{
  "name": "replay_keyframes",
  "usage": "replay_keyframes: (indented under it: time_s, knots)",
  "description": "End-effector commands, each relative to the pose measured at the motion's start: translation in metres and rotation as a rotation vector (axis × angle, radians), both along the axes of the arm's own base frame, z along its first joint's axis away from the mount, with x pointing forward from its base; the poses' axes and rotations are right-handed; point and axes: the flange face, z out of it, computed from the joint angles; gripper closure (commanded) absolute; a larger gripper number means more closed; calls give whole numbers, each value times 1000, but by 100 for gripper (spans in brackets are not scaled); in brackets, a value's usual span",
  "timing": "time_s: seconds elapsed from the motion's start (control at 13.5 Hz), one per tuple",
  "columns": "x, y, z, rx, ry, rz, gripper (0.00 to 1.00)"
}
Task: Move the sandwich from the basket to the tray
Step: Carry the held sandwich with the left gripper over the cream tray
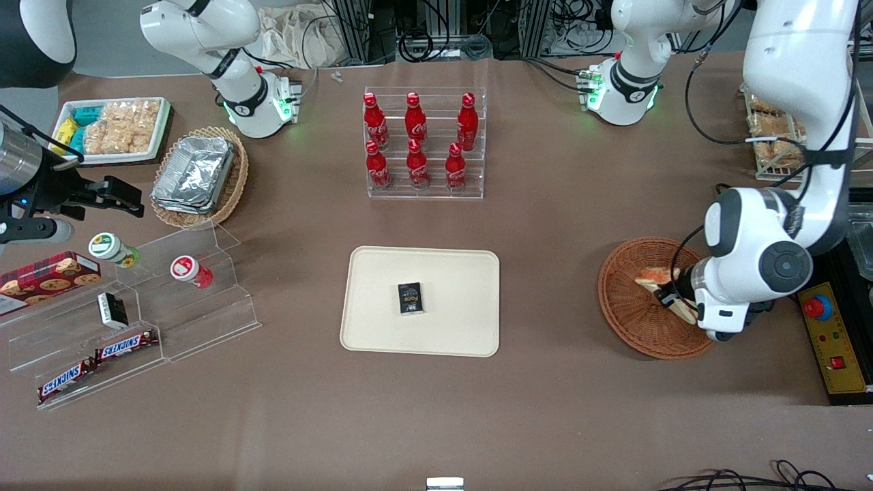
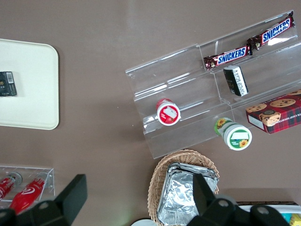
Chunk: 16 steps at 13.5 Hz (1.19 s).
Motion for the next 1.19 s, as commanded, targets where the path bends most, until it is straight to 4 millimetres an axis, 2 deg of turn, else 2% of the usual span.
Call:
replay_keyframes:
  time_s: [0.0, 0.07, 0.22, 0.3, 0.44, 0.59, 0.81, 1.04, 1.11]
  knots:
    - [18, -34, 93, -13, 13, -130, 100]
    - [21, -50, 115, -31, -8, -180, 100]
    - [19, -93, 136, -82, -46, -288, 100]
    - [13, -121, 141, -107, -57, -340, 100]
    - [-3, -183, 131, -164, -34, -446, 100]
    - [-16, -239, 102, -213, -9, -516, 100]
    - [-27, -325, 36, -279, -28, -560, 98]
    - [-22, -376, -32, -302, -35, -596, 99]
    - [-16, -380, -55, -266, -38, -613, 99]
